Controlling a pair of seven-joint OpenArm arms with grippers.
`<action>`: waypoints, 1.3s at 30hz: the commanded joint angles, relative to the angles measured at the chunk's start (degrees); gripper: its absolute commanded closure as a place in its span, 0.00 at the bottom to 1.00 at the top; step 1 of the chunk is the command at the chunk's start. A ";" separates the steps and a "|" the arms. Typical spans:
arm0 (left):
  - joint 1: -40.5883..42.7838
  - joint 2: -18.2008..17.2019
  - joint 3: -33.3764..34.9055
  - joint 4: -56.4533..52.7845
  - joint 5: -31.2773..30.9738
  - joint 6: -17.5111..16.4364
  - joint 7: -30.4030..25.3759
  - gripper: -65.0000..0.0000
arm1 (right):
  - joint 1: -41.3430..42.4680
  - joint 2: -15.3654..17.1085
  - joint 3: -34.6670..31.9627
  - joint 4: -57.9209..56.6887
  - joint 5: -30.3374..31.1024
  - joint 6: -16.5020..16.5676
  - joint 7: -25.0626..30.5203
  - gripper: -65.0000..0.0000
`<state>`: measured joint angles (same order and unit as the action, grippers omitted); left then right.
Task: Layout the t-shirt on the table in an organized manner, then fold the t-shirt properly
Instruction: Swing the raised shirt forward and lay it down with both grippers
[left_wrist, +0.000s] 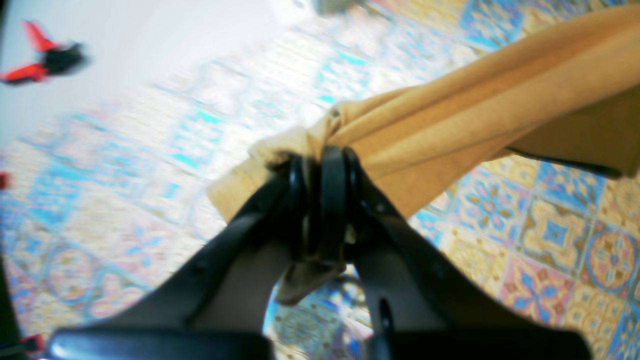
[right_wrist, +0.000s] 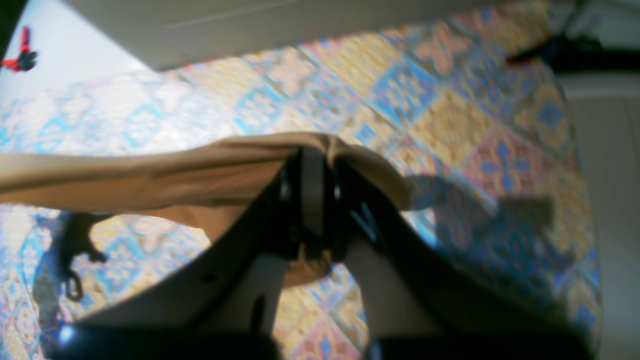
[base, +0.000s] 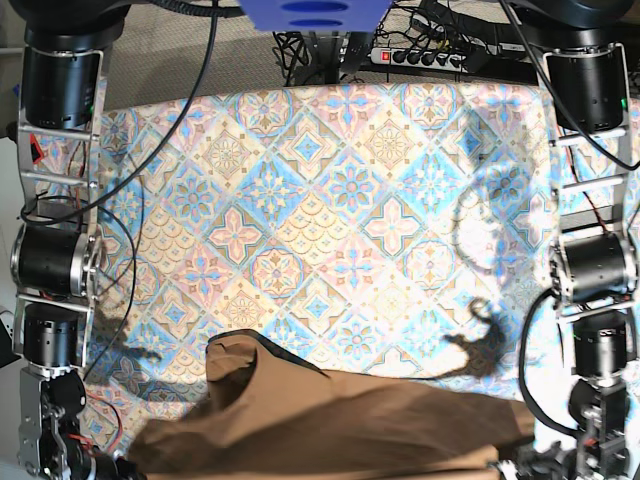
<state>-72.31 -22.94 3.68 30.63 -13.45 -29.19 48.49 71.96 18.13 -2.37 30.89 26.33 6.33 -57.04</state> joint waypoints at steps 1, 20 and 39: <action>-2.69 -0.93 -0.12 0.80 0.22 0.40 -1.50 1.00 | 2.84 0.55 -0.13 0.09 -0.26 -0.31 2.57 1.00; -2.69 -4.27 -0.47 4.84 -0.57 -3.29 1.22 1.00 | 1.13 0.55 1.36 27.26 -0.08 -0.57 -7.62 1.00; 24.62 -7.08 -8.03 53.81 -9.62 -3.38 15.20 1.00 | -20.67 0.38 10.94 53.72 -0.17 -0.57 -11.58 1.00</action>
<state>-44.73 -29.15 -3.81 82.74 -23.05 -32.80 65.58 46.78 17.61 7.94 82.30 25.02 5.28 -72.12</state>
